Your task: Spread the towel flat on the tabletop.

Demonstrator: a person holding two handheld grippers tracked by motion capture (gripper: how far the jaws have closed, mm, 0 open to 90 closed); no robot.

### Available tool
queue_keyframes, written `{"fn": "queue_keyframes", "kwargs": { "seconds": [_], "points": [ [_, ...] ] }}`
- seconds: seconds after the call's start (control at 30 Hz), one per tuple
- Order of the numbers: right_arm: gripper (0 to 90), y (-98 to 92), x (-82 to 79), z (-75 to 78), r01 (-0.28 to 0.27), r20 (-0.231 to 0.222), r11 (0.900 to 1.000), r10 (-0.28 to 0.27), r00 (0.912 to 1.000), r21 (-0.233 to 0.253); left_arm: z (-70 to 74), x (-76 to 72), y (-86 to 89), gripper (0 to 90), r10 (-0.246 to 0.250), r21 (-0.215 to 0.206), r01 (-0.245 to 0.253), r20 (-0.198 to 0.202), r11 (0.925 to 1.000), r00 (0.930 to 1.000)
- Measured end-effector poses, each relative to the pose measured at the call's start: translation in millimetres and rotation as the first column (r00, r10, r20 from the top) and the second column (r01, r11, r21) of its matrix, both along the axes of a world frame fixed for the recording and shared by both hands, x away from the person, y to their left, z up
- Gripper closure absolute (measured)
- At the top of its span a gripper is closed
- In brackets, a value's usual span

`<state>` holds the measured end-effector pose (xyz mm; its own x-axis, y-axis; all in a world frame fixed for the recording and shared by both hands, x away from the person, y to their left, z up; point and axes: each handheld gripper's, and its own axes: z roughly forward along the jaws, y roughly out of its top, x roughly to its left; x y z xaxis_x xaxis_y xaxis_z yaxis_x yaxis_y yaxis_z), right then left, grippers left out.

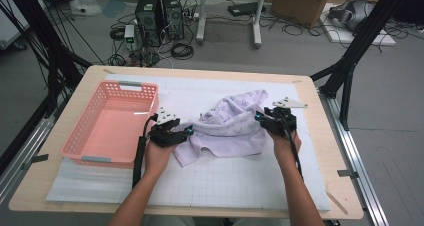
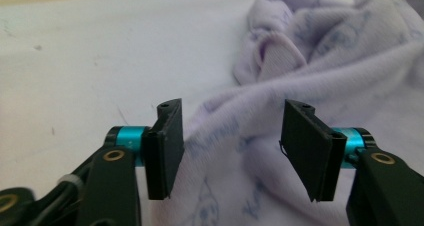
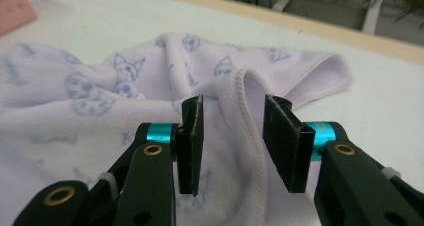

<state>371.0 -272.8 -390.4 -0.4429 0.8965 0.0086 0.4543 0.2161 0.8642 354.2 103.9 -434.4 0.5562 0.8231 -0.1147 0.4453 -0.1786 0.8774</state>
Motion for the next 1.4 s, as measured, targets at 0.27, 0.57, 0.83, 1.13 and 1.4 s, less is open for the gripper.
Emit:
{"fn": "queue_keyframes", "kwargs": {
  "seconds": [0.27,0.57,0.83,1.13,1.4],
  "points": [
    [80.4,-52.9,-35.8,-33.6,0.058,-0.126,0.997,-0.063,0.99,-0.042,-2.8,-30.4,9.0,44.4,-0.027,-0.017,0.027,0.01,0.9995,0.9996],
    [71.3,-18.3,-33.4,-55.7,-0.056,-0.204,0.998,0.049,0.9777,-0.029,-10.7,-47.3,17.9,51.2,-0.061,0.015,0.061,-0.027,0.998,0.9978],
    [65.0,15.1,-35.6,-58.9,-0.079,-0.176,0.994,0.065,0.9822,-0.075,-14.8,-50.2,13.4,58.3,-0.114,0.033,0.116,-0.06,0.9927,0.9917],
    [86.8,5.8,-47.8,-52.0,-0.097,-0.175,0.99,0.079,0.9814,-0.099,-16.7,-60.2,-11.9,51.5,-0.215,0.182,0.226,-0.076,0.9571,0.9737],
    [86.8,-29.9,-70.6,-44.5,-0.017,-0.166,0.993,-0.003,0.9861,-0.12,-15.5,-70.0,-9.9,87.0,-0.232,0.179,0.24,-0.065,0.9541,0.9705]
  ]
}}
